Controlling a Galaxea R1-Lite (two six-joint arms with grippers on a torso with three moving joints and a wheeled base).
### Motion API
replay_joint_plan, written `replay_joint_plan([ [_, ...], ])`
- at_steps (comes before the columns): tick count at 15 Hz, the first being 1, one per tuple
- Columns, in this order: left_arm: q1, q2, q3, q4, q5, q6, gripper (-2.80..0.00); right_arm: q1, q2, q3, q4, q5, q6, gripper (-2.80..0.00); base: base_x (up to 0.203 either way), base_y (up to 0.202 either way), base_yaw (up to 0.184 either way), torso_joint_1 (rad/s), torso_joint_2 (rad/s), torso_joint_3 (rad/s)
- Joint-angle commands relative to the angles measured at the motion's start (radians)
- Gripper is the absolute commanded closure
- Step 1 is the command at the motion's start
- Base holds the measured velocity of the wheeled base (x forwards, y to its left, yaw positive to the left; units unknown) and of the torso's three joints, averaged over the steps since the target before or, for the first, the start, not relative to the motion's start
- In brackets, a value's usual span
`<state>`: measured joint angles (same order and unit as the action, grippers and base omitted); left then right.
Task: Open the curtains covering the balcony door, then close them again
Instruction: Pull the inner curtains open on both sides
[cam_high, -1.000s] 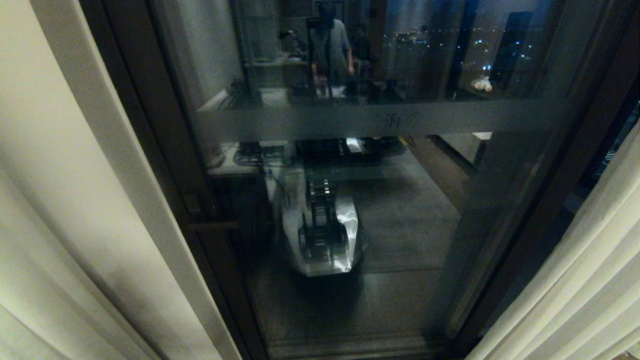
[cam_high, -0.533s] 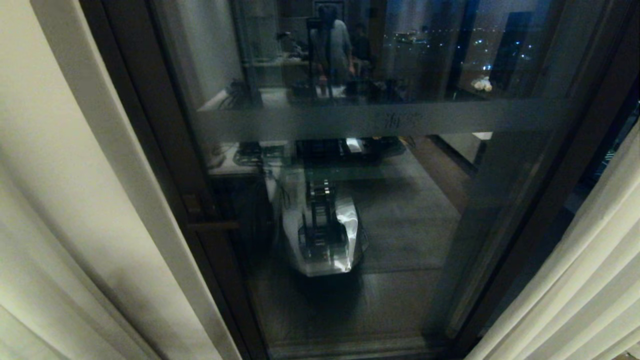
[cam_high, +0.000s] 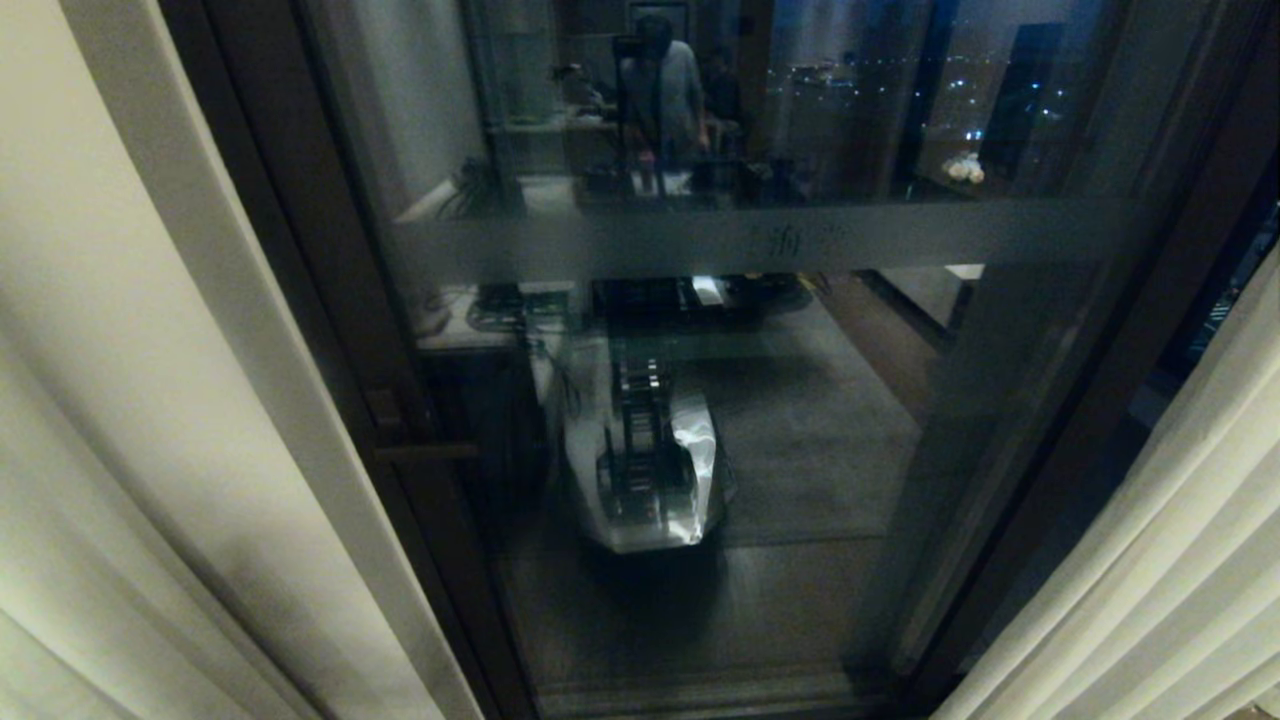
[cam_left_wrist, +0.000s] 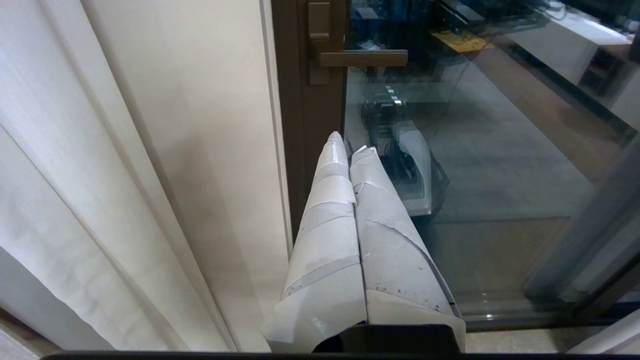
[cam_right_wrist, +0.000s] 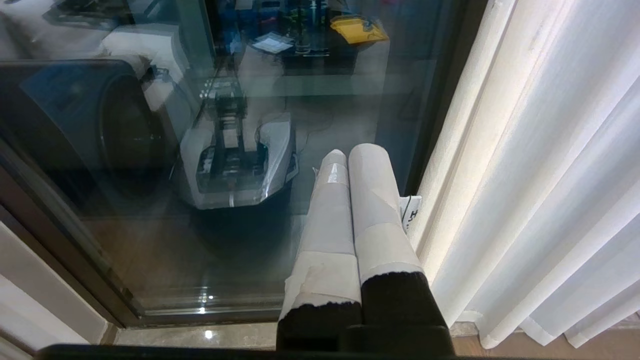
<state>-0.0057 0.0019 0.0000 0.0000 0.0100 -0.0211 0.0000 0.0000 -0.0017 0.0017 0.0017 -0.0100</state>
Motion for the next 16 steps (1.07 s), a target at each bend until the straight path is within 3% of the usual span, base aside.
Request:
replay_joint_plan([
  [1,0.000,-0.002,0.000,0.000,0.001,0.000,0.00,0.000,0.002,0.000,0.000,0.000,-0.001,0.00,0.000,0.000,0.000,0.000,0.00,0.000],
  [16,0.000,-0.002,0.000,0.000,0.001,0.000,0.00,0.000,0.002,0.000,-0.001,0.000,-0.001,0.00,0.000,0.000,0.000,0.000,0.00,0.000],
])
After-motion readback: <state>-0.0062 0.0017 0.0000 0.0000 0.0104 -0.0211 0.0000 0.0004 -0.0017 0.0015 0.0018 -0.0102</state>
